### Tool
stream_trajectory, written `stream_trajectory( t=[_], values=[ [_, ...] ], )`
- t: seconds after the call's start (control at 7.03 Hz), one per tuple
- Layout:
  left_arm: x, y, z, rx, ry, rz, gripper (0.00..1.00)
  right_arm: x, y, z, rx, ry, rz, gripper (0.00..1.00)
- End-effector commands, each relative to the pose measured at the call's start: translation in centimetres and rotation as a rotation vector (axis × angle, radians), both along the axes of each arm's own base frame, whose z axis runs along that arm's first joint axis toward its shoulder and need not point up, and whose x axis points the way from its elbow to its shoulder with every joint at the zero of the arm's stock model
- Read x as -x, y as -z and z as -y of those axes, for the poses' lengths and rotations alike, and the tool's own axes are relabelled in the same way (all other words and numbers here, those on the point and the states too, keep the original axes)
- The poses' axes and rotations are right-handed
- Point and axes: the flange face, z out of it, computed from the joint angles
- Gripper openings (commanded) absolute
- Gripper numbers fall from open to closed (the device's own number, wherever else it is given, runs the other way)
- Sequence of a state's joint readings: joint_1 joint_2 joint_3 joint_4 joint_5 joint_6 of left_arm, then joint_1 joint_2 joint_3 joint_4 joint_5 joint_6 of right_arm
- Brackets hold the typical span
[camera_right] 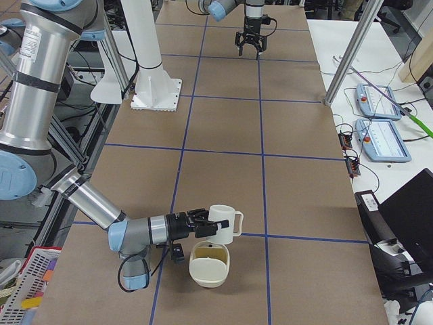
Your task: Left arm hands cup to right arm to dump lemon
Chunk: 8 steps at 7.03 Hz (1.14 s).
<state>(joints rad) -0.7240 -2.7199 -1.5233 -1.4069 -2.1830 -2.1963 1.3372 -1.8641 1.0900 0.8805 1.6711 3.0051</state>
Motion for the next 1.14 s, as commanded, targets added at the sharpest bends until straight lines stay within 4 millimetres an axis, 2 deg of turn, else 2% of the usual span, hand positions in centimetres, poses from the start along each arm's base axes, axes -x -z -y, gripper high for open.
stream_trajectory(
  t=[0.0, 0.28, 0.57, 0.85, 1.0],
  values=[
    [-0.1, -0.4, 0.2, -0.008, -0.006, 0.006, 1.0, 2.5, 2.8, 2.7, -0.127, 0.101, -0.315, 0.01],
    [-0.4, -1.0, 0.5, -0.026, -0.02, 0.014, 1.0, 5.8, 6.1, 7.1, -0.152, 0.158, -0.557, 0.02],
    [-0.6, -1.1, 0.5, -0.025, -0.022, 0.015, 1.0, 8.8, 7.6, 11.9, -0.168, 0.182, -0.746, 0.02],
    [-0.6, -1.0, 0.5, -0.111, -0.071, 0.015, 1.0, 13.7, 9.4, 15.2, -0.285, 0.209, -1.06, 0.02],
    [-0.6, -1.0, 0.5, -0.113, -0.072, 0.015, 1.0, 16.5, 13.3, 17.0, -0.261, 0.23, -1.126, 0.02]
  ],
)
